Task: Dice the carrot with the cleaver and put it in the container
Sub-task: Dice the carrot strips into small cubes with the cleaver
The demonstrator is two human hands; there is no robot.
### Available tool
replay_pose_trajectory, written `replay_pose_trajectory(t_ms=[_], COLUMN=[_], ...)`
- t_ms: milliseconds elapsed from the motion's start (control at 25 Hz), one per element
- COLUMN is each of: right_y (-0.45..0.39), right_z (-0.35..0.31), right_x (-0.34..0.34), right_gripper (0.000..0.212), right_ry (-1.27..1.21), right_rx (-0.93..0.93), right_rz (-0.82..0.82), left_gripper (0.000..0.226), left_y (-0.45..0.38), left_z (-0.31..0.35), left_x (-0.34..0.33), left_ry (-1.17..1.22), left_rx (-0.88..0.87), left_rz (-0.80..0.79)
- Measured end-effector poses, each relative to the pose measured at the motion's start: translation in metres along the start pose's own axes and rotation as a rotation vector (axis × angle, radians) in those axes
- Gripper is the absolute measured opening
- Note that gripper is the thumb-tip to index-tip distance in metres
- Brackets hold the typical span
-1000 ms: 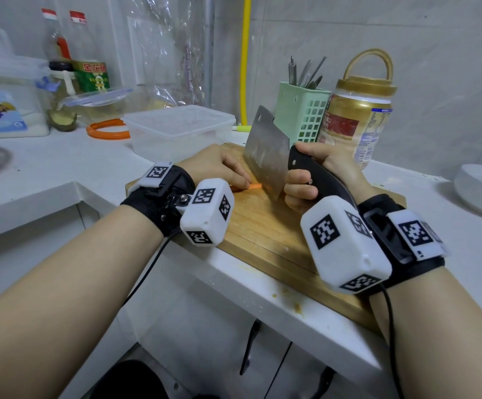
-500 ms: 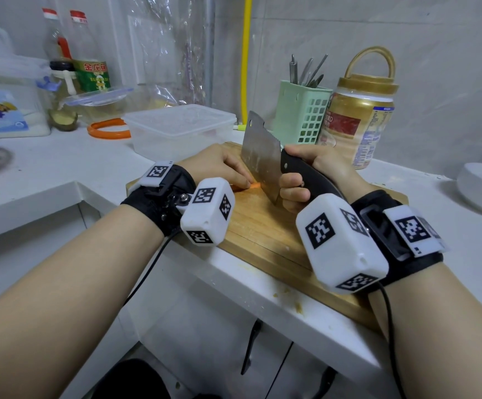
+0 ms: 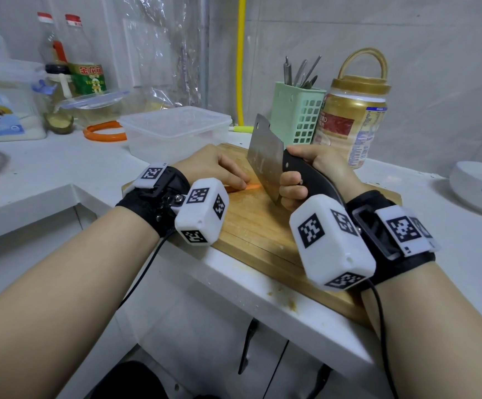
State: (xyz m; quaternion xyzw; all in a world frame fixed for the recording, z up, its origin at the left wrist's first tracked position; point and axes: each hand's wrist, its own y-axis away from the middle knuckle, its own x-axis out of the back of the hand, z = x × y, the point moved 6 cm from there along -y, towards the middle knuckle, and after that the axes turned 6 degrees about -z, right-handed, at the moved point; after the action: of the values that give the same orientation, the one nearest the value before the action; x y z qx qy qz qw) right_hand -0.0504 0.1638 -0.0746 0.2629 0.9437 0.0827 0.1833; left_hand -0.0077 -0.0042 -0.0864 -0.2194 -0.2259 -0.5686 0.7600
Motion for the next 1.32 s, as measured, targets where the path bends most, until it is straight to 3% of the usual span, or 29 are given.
replay_pose_trajectory(t_ms=[440, 840, 1320], right_y=[0.003, -0.003, 0.002], right_z=[0.001, 0.002, 0.0], right_x=[-0.007, -0.009, -0.004], right_gripper=[0.042, 0.033, 0.039], right_ry=[-0.026, 0.045, -0.066], right_rx=[0.004, -0.031, 0.043], right_rz=[-0.066, -0.034, -0.056], left_gripper=[0.01, 0.005, 0.01], left_y=[0.007, 0.005, 0.006], left_z=[0.01, 0.012, 0.007], left_x=[-0.003, -0.005, -0.001], left_ry=[-0.006, -0.129, -0.047], left_rx=[-0.024, -0.013, -0.035], left_rz=[-0.004, -0.054, 0.008])
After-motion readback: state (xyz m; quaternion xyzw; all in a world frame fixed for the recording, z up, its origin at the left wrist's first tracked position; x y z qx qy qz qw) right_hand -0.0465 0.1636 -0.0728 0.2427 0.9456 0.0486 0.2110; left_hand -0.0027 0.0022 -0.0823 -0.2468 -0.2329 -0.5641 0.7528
